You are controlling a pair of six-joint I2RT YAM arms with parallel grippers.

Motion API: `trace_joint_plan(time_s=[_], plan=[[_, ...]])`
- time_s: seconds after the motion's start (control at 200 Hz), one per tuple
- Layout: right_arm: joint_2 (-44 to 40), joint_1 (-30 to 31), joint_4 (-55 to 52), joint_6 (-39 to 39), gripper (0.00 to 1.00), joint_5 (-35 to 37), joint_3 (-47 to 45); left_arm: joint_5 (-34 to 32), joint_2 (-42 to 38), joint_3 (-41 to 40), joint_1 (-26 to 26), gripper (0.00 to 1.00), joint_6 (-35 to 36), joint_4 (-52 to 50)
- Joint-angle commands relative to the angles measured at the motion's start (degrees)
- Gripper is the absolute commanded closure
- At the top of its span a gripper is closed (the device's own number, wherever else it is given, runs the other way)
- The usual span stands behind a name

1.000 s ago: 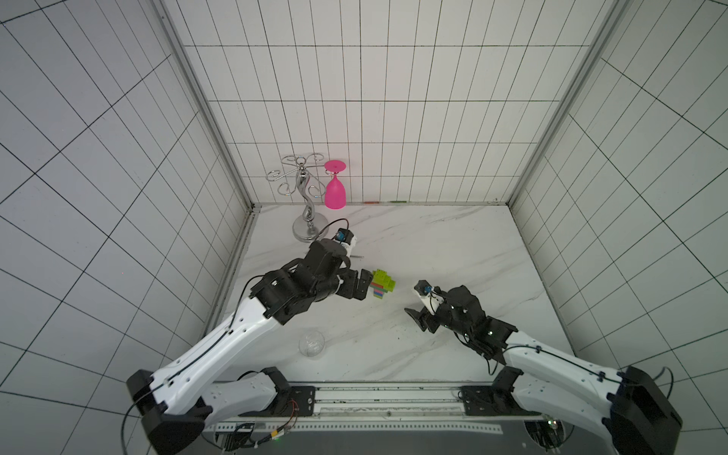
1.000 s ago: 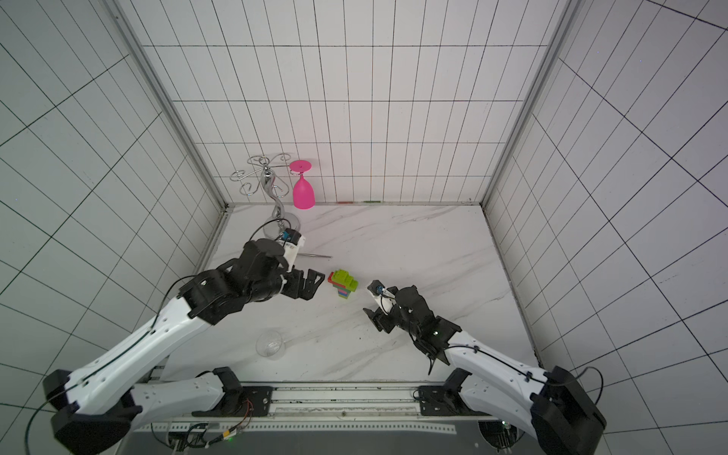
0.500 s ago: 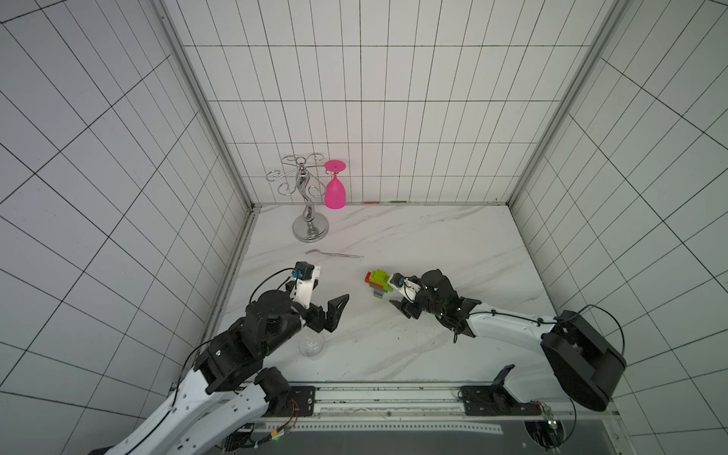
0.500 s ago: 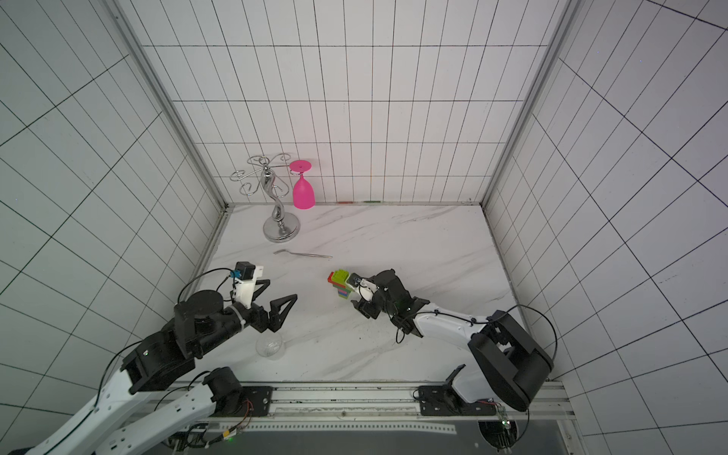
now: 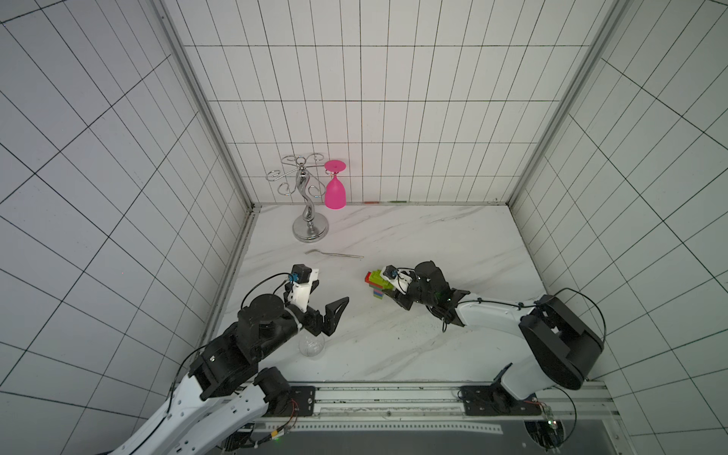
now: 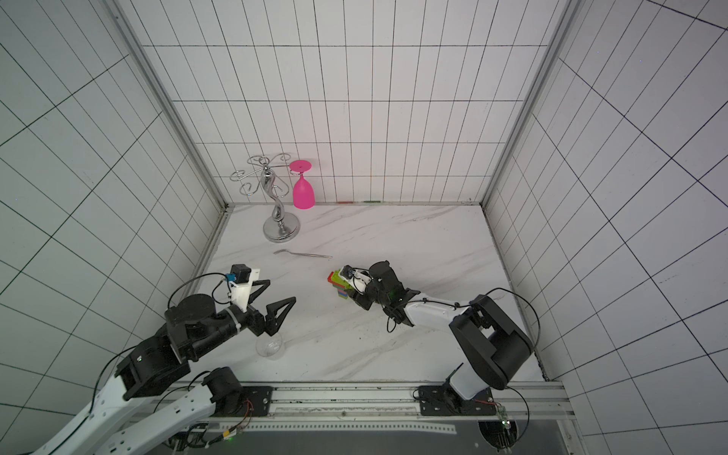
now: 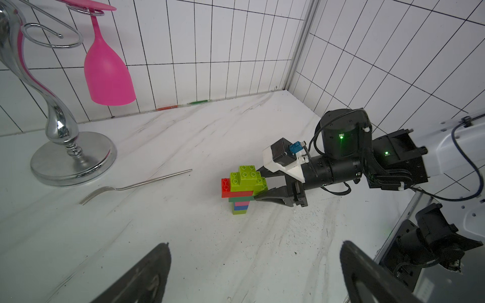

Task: Assemble a spoon with lego
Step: Adjust the lego brick at the center of the board.

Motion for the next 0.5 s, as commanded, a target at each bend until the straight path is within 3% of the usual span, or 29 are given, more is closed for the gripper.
trace_joint_plan(time_s=[0.0, 0.235, 0.365, 0.495], plan=[[0.50, -0.62, 0.72, 0.10, 0.59, -3.41, 2.00, 0.55, -0.62, -0.60, 0.06, 0.01, 0.95, 0.88], [-0.52, -1.34, -1.71, 0.51, 0.76, -5.99, 2.39, 0.05, -0.54, -0.60, 0.15, 0.01, 1.13, 0.80], [-3.68, -1.95, -6.95, 3.37, 0.78, -7.94, 3.45, -0.46, -0.67, -0.56, 0.29, 0.01, 1.13, 0.70], [-7.97, -2.74, -20.65, 8.78, 0.77, -12.49, 7.41, -0.91, -1.20, -0.66, 0.41, 0.01, 1.06, 0.58]])
